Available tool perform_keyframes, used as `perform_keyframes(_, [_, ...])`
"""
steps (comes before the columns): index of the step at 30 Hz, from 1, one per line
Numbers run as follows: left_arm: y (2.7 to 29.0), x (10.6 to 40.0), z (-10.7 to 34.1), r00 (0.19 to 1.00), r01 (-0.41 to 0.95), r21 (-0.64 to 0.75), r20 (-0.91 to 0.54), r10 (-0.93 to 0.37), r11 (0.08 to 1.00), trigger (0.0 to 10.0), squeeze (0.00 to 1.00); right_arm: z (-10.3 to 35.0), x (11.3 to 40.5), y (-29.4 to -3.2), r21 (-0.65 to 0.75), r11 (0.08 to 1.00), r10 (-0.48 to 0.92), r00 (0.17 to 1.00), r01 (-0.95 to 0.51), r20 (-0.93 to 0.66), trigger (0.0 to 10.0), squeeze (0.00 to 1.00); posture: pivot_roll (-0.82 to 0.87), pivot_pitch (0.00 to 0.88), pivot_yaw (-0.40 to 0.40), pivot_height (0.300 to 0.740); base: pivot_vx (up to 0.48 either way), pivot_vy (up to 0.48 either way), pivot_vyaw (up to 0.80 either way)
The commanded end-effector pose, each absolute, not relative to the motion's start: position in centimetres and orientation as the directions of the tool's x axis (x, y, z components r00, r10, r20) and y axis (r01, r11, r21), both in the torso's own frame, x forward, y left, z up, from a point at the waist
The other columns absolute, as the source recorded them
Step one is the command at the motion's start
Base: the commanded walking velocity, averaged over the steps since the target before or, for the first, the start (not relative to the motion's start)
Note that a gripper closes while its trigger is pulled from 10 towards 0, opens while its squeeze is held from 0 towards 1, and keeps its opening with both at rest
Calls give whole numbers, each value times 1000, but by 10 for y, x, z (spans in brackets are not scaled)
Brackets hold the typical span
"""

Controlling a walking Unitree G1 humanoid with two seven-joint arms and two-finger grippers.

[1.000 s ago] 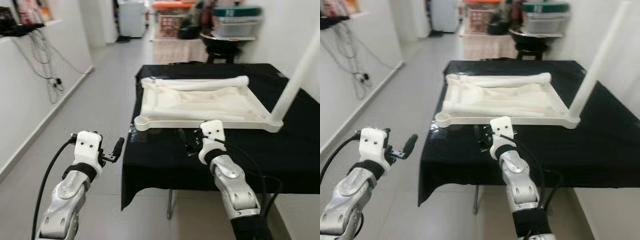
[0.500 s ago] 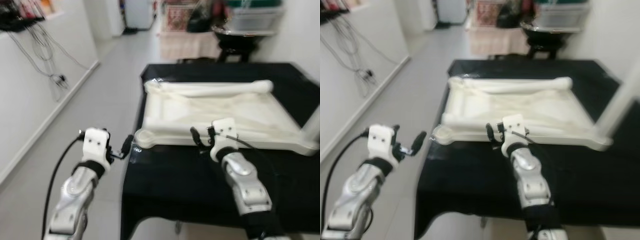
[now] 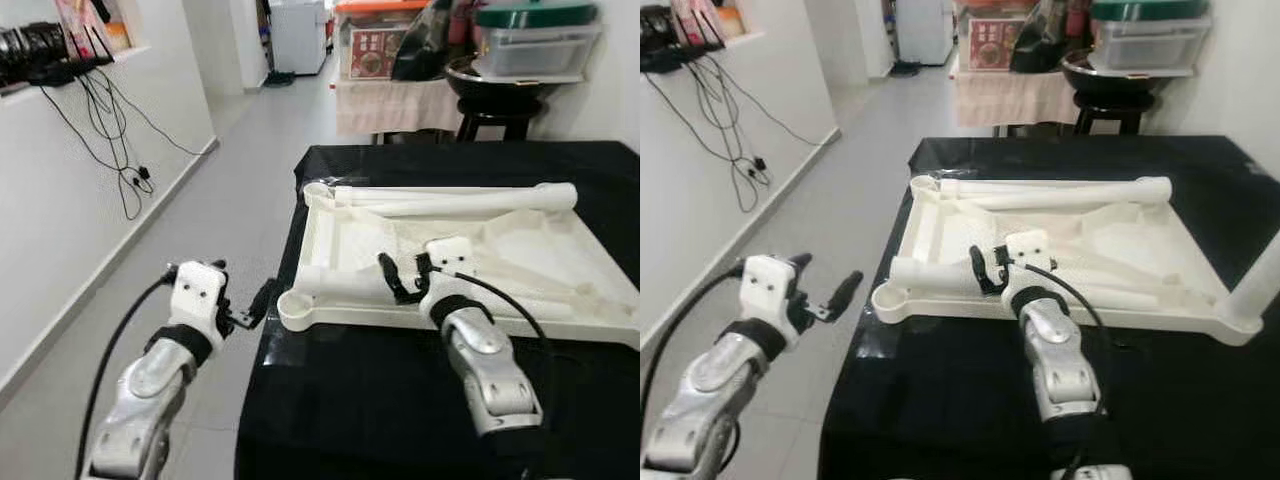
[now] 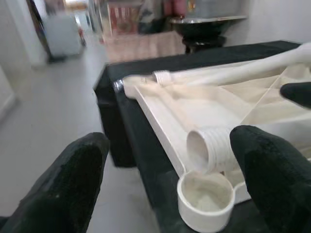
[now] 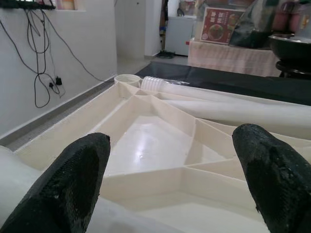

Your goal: Building children table

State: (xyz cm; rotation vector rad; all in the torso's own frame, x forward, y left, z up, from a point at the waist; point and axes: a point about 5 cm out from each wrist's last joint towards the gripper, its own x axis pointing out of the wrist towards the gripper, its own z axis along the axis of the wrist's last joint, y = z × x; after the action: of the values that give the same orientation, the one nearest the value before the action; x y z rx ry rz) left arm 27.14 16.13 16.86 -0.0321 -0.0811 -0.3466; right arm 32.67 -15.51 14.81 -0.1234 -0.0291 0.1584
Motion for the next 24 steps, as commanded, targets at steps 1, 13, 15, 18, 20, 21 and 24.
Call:
perform_keyframes(1, [154,268,171,886,461,-233,62,-460,856,10000,0,155,330,-152,-142,978,161,986,-152,53,10000,0,-23,0,11,740,0,0,0])
perform_keyframes(13, [161,285,161,833,513,-261,-76,-548,818,10000,0,175,340,-160,-156,984,103,988,-85,112,10000,0,-33,0,22,740,0,0,0])
perform_keyframes(15, [161,290,164,848,498,-219,-79,-524,839,10000,0,176,341,-161,-152,985,94,989,-76,116,10000,0,-36,0,27,740,0,0,0])
perform_keyframes(18, [160,307,179,894,434,-127,-62,-444,892,10000,0,174,342,-160,-140,986,99,992,-87,81,10000,0,-44,0,30,740,0,0,-800])
perform_keyframes(20, [160,310,185,909,401,-148,-53,-412,904,10000,0,174,342,-160,-162,984,95,992,-80,85,10000,0,-44,0,30,740,0,0,-800])
perform_keyframes(21, [160,310,185,909,401,-148,-53,-412,904,10000,0,174,342,-160,-162,984,95,992,-80,85,10000,0,-44,0,30,740,0,0,-800])
perform_keyframes(24, [157,308,195,886,463,-91,42,-461,882,10000,0,176,342,-161,-160,984,90,992,-75,89,10000,0,-43,0,32,740,0,0,-800])
